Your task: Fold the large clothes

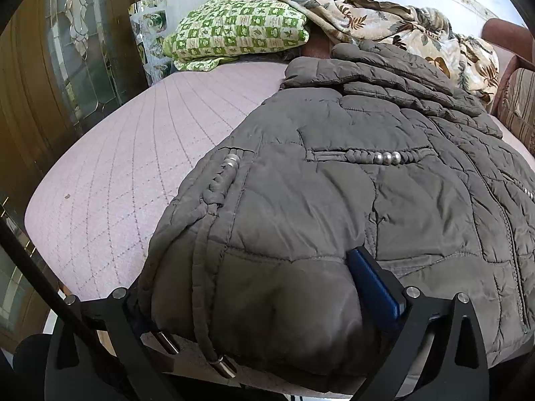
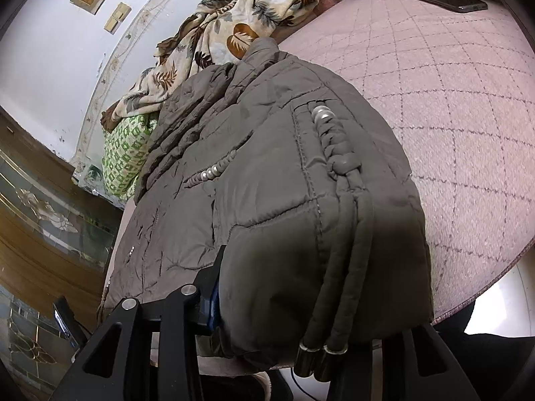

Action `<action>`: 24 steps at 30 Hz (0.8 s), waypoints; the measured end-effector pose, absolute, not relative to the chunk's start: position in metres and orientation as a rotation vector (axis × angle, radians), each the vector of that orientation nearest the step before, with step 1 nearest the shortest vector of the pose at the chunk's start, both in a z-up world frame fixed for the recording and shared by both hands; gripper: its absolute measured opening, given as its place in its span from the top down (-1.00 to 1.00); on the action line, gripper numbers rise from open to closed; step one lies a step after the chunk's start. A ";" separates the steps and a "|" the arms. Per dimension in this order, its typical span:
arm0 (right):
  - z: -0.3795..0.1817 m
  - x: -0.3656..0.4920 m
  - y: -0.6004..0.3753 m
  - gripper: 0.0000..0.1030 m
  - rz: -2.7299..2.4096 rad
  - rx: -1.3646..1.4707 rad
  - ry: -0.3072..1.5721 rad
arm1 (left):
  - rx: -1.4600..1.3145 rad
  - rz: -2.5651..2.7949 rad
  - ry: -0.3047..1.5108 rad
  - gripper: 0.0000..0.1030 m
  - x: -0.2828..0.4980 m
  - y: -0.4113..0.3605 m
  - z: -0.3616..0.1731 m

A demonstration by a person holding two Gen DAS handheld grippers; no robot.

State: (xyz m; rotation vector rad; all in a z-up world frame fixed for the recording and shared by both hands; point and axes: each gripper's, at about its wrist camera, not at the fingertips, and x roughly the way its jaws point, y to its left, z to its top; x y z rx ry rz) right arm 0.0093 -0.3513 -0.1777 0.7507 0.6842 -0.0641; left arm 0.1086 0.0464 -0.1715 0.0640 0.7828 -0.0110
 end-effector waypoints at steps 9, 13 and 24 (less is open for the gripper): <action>-0.177 0.012 -0.352 0.11 -0.062 0.753 0.696 | 0.064 -0.011 0.787 -0.96 0.108 0.047 -0.172; -0.177 0.012 -0.352 0.11 -0.061 0.755 0.695 | 0.062 -0.010 0.789 -0.96 0.109 0.046 -0.174; -0.177 0.013 -0.352 0.11 -0.063 0.747 0.697 | 0.063 -0.011 0.790 -0.96 0.109 0.047 -0.173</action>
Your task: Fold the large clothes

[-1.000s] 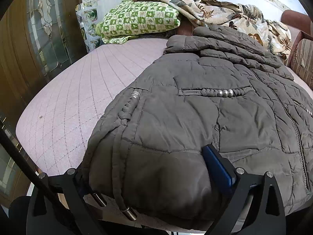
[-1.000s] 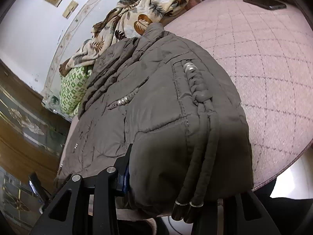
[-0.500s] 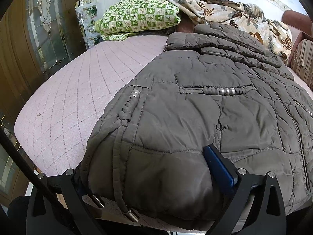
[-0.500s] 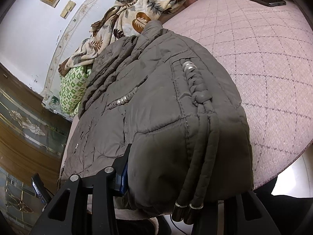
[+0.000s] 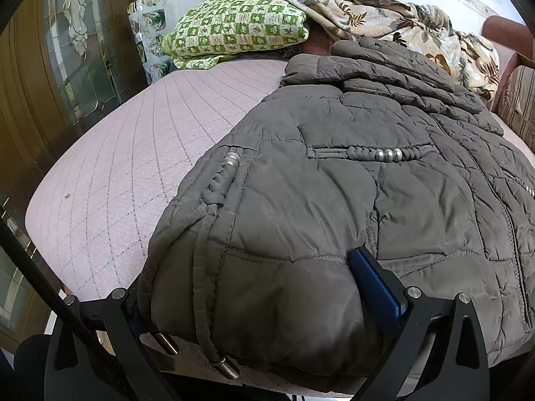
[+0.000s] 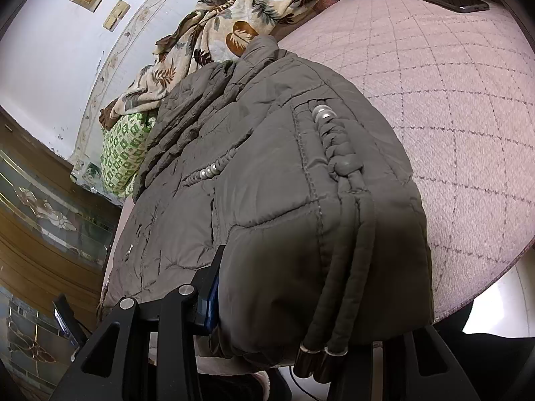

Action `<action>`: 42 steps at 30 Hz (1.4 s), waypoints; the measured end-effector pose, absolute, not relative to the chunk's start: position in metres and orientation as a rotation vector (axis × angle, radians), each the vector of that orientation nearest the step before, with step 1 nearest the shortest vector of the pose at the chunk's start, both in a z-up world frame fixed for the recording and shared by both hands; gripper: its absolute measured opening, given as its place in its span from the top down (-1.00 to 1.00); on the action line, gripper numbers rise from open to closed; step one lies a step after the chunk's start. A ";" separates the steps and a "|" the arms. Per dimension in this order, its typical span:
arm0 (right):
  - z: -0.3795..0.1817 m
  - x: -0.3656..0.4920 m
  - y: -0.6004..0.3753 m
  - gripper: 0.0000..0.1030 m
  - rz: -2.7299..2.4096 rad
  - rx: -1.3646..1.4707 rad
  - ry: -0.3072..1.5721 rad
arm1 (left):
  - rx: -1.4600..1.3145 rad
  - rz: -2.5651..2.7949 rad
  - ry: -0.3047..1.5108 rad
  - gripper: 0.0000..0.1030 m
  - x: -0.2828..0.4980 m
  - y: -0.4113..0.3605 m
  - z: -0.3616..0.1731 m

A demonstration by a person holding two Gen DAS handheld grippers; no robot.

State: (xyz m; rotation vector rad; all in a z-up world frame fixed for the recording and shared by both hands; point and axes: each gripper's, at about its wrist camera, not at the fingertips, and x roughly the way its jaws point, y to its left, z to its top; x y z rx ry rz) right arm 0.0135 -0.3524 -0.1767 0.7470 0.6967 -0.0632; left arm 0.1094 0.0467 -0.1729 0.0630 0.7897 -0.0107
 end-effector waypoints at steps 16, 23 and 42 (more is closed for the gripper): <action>-0.176 0.016 -0.353 0.13 -0.068 0.730 0.701 | 0.064 -0.010 0.790 -0.96 0.110 0.045 -0.173; -0.176 0.016 -0.353 0.13 -0.067 0.729 0.701 | 0.069 -0.012 0.789 -0.93 0.110 0.044 -0.174; -0.176 0.016 -0.353 0.13 -0.068 0.729 0.701 | 0.088 -0.036 0.776 -0.72 0.104 0.041 -0.170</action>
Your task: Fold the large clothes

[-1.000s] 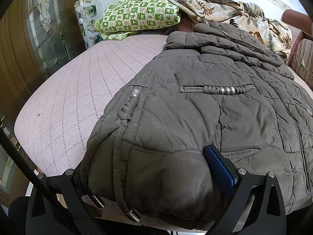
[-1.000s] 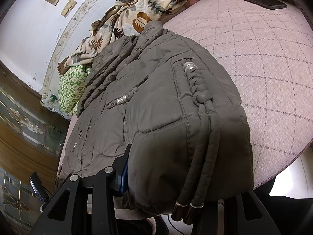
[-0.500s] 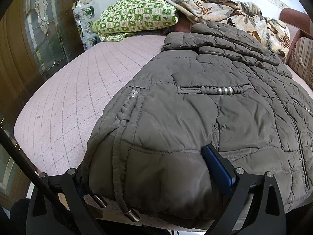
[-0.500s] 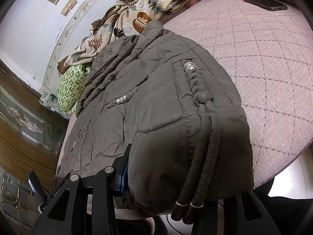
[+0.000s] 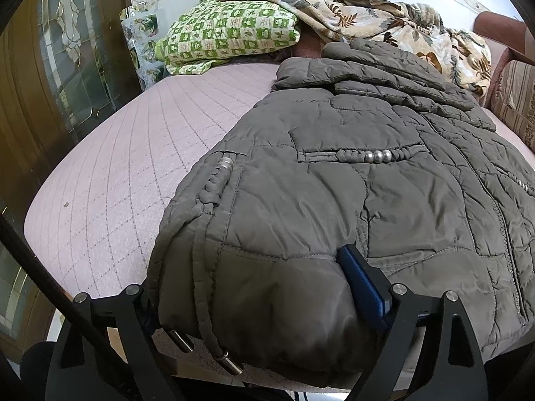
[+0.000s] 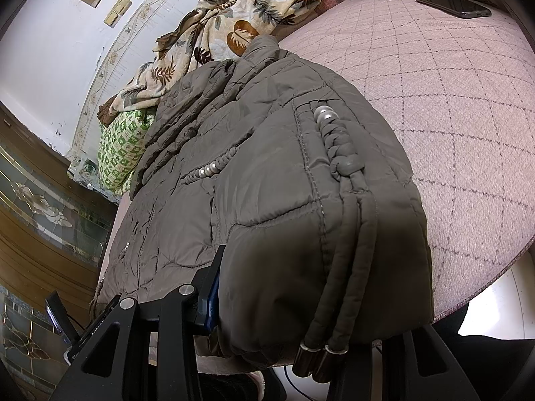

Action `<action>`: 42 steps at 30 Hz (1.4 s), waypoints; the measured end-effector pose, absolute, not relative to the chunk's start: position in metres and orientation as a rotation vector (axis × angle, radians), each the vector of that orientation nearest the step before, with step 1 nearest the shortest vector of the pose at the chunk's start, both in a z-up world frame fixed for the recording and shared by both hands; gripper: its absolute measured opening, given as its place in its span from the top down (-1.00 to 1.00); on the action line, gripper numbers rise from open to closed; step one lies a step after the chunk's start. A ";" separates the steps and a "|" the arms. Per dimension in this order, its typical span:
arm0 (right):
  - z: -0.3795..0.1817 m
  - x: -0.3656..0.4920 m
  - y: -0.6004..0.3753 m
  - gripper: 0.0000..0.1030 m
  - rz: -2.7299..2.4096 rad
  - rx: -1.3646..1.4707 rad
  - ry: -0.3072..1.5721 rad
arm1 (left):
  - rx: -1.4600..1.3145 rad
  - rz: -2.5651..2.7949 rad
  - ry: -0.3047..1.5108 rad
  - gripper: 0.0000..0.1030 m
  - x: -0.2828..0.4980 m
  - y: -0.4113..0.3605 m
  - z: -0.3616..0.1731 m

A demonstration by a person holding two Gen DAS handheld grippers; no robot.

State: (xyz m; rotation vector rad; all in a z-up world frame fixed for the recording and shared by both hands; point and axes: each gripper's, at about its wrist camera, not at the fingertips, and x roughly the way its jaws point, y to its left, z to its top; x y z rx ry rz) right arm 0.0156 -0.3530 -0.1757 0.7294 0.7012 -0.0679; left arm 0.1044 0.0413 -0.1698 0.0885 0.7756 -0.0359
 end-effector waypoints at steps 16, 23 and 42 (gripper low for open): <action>-0.171 0.016 -0.352 0.34 -0.075 0.682 0.702 | 0.071 -0.076 0.739 0.10 0.099 0.046 -0.158; -0.158 0.013 -0.343 0.44 -0.085 0.583 0.658 | 0.016 -0.095 0.730 0.28 0.098 0.056 -0.151; -0.172 0.012 -0.353 0.31 -0.094 0.672 0.718 | -0.077 -0.080 0.836 -0.51 0.117 0.065 -0.171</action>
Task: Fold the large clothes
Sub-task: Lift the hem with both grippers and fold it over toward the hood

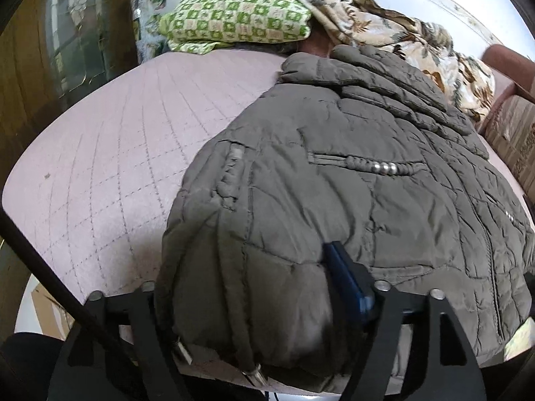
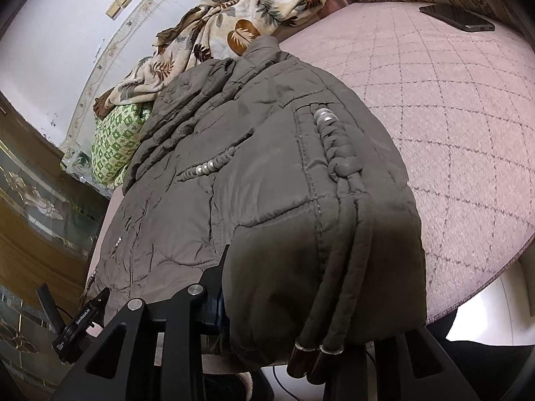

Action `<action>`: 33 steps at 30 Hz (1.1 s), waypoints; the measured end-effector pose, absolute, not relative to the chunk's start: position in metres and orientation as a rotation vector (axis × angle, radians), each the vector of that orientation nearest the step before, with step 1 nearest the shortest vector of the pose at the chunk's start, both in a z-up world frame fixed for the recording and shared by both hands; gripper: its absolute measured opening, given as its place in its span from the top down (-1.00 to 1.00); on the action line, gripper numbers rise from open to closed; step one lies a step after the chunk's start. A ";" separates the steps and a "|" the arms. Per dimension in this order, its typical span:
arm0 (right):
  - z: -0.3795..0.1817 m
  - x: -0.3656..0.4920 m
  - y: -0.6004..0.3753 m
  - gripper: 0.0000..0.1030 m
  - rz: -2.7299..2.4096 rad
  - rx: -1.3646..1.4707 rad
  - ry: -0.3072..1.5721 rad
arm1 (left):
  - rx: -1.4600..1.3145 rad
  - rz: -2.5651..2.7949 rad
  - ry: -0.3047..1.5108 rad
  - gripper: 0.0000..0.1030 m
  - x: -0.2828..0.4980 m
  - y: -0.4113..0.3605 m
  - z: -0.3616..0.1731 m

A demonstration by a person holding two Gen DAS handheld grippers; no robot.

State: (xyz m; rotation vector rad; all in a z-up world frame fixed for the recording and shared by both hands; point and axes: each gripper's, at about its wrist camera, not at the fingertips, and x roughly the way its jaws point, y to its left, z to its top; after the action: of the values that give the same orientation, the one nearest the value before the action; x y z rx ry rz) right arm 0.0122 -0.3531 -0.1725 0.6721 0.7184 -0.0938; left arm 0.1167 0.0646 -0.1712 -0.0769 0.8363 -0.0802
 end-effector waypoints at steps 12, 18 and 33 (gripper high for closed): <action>-0.174 0.013 -0.354 0.26 -0.090 0.694 0.720 | -0.137 -0.138 0.815 0.21 0.113 0.072 -0.164; -0.173 0.014 -0.354 0.24 -0.090 0.696 0.721 | -0.151 -0.147 0.809 0.27 0.112 0.072 -0.162; -0.172 0.014 -0.350 0.19 -0.095 0.674 0.726 | -0.284 -0.173 0.905 -0.73 0.106 0.089 -0.173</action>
State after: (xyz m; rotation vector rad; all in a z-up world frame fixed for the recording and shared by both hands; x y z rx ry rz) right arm 0.0140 -0.3501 -0.1725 0.6739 0.7258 -0.0953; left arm 0.1059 0.0895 -0.1731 -0.2843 0.9046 -0.1728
